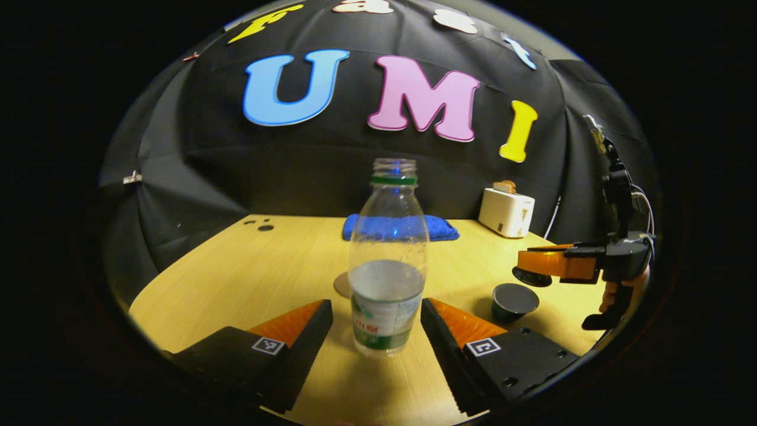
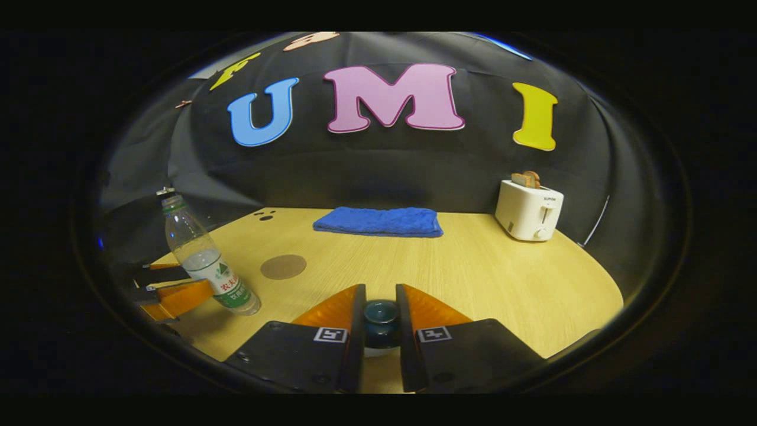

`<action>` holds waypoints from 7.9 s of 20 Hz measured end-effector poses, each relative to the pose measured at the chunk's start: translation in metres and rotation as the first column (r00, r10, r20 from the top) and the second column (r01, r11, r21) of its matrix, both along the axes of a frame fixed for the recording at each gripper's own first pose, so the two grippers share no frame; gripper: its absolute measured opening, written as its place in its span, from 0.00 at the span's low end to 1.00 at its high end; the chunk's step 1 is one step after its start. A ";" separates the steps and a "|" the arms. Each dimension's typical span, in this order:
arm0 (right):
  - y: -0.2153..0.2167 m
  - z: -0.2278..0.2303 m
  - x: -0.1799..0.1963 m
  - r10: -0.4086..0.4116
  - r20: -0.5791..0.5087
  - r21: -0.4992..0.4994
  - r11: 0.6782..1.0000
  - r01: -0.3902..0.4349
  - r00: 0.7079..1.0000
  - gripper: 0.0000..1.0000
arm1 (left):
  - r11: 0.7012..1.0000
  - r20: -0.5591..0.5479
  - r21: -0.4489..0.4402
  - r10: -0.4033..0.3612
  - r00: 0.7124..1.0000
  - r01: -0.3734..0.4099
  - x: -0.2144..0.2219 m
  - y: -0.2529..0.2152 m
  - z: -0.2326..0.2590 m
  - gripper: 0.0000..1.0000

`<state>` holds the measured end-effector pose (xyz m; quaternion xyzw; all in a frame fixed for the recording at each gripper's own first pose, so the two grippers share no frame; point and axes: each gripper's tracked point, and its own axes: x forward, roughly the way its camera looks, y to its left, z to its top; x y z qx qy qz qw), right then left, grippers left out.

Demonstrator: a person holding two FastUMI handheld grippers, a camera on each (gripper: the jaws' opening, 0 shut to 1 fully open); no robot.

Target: Open the teacup lid with one hand, grasp the water bottle and pour water into the teacup with the other hand; after pouring, place the water bottle on the coaster and then close the teacup lid.

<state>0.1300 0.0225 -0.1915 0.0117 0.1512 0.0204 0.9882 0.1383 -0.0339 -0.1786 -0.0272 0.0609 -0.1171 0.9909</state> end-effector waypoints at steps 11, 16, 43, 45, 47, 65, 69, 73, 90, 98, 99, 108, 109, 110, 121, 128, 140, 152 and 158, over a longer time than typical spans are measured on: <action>-0.060 0.001 -0.031 -0.106 -0.006 -0.014 0.994 0.106 0.994 0.24 | 1.000 0.005 -0.001 -0.012 1.000 0.012 0.056 -0.010 -0.007 0.81; -0.081 -0.013 -0.046 -0.159 -0.034 0.021 0.987 0.160 0.987 0.28 | 0.928 0.018 0.370 0.027 0.999 -0.032 0.059 -0.004 -0.002 0.77; -0.150 -0.027 -0.066 -0.207 -0.057 0.042 0.977 0.210 0.977 0.28 | -0.170 -0.056 0.985 -0.385 0.921 -0.011 0.093 -0.081 -0.023 0.77; -0.147 -0.026 -0.066 -0.200 -0.053 0.043 0.978 0.203 0.978 0.28 | -0.215 -0.063 0.976 -0.404 0.912 -0.028 0.093 -0.084 -0.021 0.76; -0.145 -0.025 -0.067 -0.195 -0.050 0.046 0.979 0.197 0.980 0.28 | -0.246 -0.076 0.969 -0.408 0.910 -0.029 0.094 -0.087 -0.019 0.76; -0.140 -0.026 -0.074 -0.173 -0.062 0.062 0.982 0.176 0.983 0.24 | -0.413 -0.142 0.910 -0.392 0.909 -0.036 0.102 -0.078 -0.007 0.77; -0.136 -0.025 -0.075 -0.174 -0.061 0.074 0.981 0.179 0.983 0.28 | -0.486 -0.166 0.872 -0.414 0.895 -0.063 0.101 -0.082 0.000 0.76; -0.134 -0.025 -0.078 -0.176 -0.067 0.080 0.980 0.181 0.982 0.28 | -0.527 -0.162 0.842 -0.456 0.875 -0.119 0.097 -0.092 0.009 0.77; -0.126 -0.020 -0.079 -0.159 -0.071 0.076 0.983 0.164 0.985 0.28 | -0.625 -0.180 0.732 -0.559 0.809 -0.269 0.104 -0.118 0.047 0.77; -0.125 -0.021 -0.073 -0.154 -0.070 0.072 0.985 0.159 0.986 0.28 | -0.614 -0.162 0.727 -0.589 0.792 -0.307 0.106 -0.122 0.049 0.77; -0.125 -0.023 -0.074 -0.154 -0.074 0.069 0.985 0.159 0.985 0.28 | -0.611 -0.155 0.725 -0.594 0.789 -0.318 0.107 -0.123 0.050 0.77; -0.122 -0.027 -0.071 -0.146 -0.081 0.072 0.986 0.152 0.986 0.28 | -0.568 -0.102 0.727 -0.645 0.757 -0.386 0.103 -0.130 0.052 0.77; -0.122 -0.025 -0.071 -0.146 -0.077 0.072 0.986 0.152 0.986 0.28 | -0.567 -0.102 0.726 -0.648 0.755 -0.388 0.103 -0.129 0.053 0.77; -0.122 -0.024 -0.071 -0.146 -0.075 0.074 0.986 0.152 0.986 0.28 | -0.568 -0.103 0.728 -0.643 0.759 -0.383 0.106 -0.128 0.054 0.77; -0.121 -0.017 -0.060 -0.129 -0.080 0.070 0.988 0.135 0.988 0.28 | 0.056 0.032 0.998 -0.359 0.933 -0.013 0.087 -0.066 0.010 0.76; -0.098 -0.005 -0.033 -0.089 -0.077 0.100 0.990 0.096 0.993 0.28 | 0.788 0.090 0.615 -0.098 0.991 0.022 0.084 -0.032 0.076 0.76; -0.048 -0.007 -0.016 -0.003 -0.064 0.063 0.998 0.007 0.998 0.28 | 0.994 -0.027 -0.108 -0.004 1.000 0.001 0.142 0.023 0.053 0.78; -0.040 -0.007 -0.006 -0.006 -0.064 0.092 0.996 0.012 0.998 0.28 | 0.997 -0.085 0.054 -0.044 0.995 0.048 0.142 0.000 0.019 0.92; -0.046 -0.001 -0.002 -0.022 -0.051 0.100 0.995 0.027 0.998 0.33 | 0.998 -0.156 0.066 -0.013 0.988 0.023 0.125 0.014 0.000 0.99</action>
